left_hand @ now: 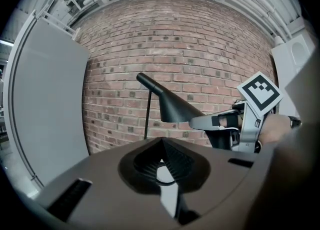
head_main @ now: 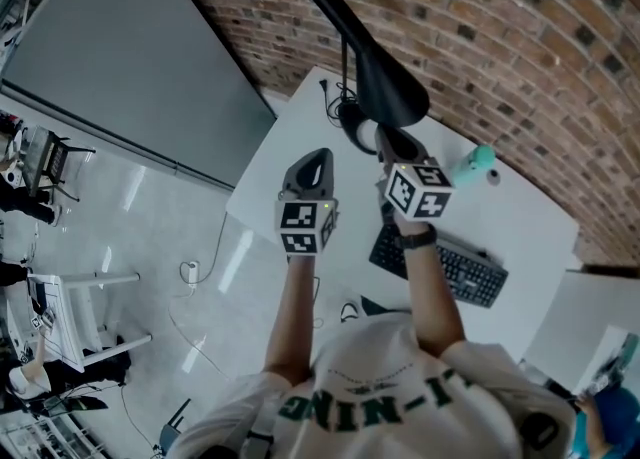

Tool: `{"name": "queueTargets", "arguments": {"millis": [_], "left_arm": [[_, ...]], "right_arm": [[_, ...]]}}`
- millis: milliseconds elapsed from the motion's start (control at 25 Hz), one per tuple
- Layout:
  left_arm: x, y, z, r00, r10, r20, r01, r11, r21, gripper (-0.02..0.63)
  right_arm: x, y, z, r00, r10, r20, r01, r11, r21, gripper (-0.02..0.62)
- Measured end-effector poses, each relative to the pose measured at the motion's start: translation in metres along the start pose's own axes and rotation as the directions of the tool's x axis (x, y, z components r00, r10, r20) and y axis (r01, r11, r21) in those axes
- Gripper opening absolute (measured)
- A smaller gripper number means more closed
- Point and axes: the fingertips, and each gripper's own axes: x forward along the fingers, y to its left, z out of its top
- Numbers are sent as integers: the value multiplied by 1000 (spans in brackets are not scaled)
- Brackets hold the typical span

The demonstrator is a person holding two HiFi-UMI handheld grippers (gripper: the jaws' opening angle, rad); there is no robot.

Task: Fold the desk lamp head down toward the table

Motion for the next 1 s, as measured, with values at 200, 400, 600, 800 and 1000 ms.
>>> {"name": "queueTargets", "arguments": {"millis": [200, 400, 600, 800, 1000], "left_arm": [[6, 6, -10, 1000, 12, -7, -12, 1000, -5, -2], [11, 6, -20, 1000, -2, -23, 2, 1000, -16, -2], [14, 11, -26, 999, 3, -39, -3, 1000, -16, -2], [15, 21, -36, 998, 25, -51, -27, 999, -27, -2], [13, 25, -42, 997, 33, -65, -36, 999, -37, -2]], "right_arm": [[12, -3, -14, 1000, 7, -27, -6, 1000, 21, 32], [22, -6, -23, 999, 16, -48, -14, 999, 42, 32], [32, -5, -28, 998, 16, -64, -12, 999, 52, 31], [41, -8, -35, 997, 13, -74, -9, 998, 55, 23], [47, -8, -37, 997, 0, -73, 4, 998, 55, 5]]}}
